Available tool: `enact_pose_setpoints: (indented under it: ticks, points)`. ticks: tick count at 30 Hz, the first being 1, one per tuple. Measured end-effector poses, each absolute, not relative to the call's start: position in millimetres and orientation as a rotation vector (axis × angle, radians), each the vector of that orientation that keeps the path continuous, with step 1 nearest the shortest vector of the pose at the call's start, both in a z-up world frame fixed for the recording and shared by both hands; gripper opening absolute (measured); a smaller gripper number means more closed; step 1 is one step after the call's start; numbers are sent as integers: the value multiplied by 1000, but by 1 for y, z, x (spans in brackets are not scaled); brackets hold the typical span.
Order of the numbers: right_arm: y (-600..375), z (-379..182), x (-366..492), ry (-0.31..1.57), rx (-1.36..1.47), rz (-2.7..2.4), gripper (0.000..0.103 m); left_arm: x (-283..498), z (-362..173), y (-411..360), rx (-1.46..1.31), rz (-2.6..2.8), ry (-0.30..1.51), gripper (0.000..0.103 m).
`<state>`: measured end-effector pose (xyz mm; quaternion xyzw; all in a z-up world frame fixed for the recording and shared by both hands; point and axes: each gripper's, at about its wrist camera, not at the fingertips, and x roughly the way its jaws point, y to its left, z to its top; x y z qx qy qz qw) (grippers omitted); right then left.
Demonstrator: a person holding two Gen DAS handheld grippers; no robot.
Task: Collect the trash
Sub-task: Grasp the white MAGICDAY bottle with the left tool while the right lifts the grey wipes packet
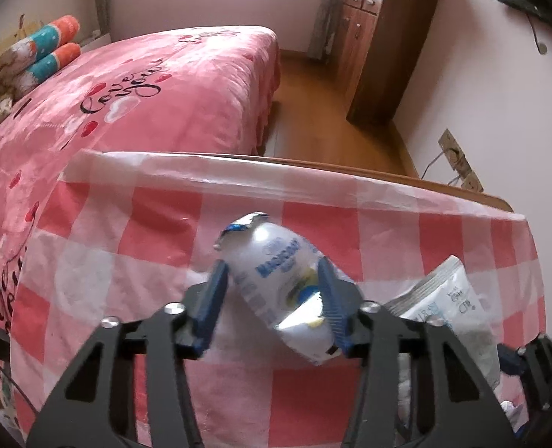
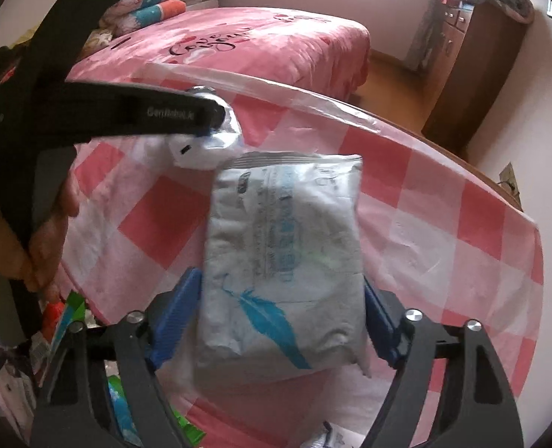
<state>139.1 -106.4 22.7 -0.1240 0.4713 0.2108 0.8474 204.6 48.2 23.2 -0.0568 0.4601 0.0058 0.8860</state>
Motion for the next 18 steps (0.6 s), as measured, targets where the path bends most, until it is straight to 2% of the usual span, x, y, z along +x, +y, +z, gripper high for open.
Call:
enact_pose_setpoints:
  ticks: [10, 18]
  points:
    - [-111, 28, 106, 905, -293, 423, 62, 188, 25, 71, -209, -33, 956, 39]
    - [-129, 62, 80, 790, -190, 402, 60, 156, 42, 80, -238, -92, 920, 38]
